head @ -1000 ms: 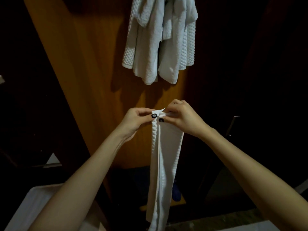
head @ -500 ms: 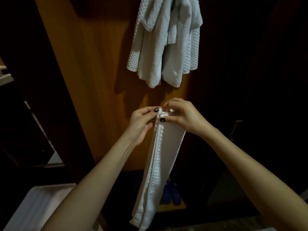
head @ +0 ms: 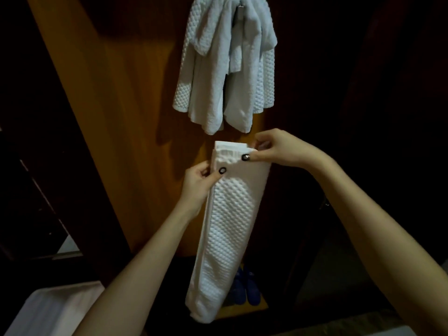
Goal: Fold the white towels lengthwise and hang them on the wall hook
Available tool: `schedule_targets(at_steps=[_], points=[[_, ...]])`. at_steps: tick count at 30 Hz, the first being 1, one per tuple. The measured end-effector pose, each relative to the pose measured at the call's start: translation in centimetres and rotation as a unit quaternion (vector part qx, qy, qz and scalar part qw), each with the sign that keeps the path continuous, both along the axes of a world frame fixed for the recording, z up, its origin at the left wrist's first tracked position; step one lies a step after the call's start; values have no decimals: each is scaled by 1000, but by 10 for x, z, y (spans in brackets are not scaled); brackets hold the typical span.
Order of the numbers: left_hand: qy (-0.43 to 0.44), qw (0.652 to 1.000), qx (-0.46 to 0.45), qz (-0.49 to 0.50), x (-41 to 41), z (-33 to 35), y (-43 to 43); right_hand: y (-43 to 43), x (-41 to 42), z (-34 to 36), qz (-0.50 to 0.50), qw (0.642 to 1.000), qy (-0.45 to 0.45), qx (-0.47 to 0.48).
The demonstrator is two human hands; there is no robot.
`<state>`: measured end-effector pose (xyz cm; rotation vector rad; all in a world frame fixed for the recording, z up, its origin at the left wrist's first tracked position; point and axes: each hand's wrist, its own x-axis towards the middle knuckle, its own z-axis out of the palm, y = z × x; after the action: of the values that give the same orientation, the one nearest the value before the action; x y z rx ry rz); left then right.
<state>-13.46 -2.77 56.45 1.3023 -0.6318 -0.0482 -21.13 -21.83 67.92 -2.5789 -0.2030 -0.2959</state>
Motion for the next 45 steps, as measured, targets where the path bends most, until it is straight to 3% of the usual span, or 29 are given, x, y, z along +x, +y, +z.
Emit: schedule_targets(at_steps=[3,7,10,12,13,17,22,27,32,36,40,45], points=[[22,999,-22,-11,9,1,2,-16,-13,-1,36,996,51,61],[-45,999,-3,-26,7,17,-10,-14,-6,-7,2,990,-79,113],[-66,997,-22,-28,5,40,-20,-11,2,-14,-15,938,-157,307],[-55,997,-48,-23,3,54,-23,-13,-1,-23,15,888,-117,445],[-47,997,-60,-24,3,59,-24,-15,-3,-34,37,883,-89,460],[-23,994,-97,-41,3,77,-28,-8,-24,-84,65,937,-14,343],[38,996,-86,13,10,103,-40,3,-37,-76,79,912,-152,373],[-3,999,32,27,20,120,-47,10,-33,-52,60,931,-222,284],[-24,995,11,96,-21,18,-37,1,-23,-53,-10,910,-247,333],[8,993,32,111,-52,-54,-30,-12,-20,-55,-24,894,-225,387],[-49,986,32,153,-67,-76,-32,-17,-18,-56,-21,878,-205,432],[-114,957,114,243,-65,-74,-33,-15,-15,-49,-3,883,-212,418]])
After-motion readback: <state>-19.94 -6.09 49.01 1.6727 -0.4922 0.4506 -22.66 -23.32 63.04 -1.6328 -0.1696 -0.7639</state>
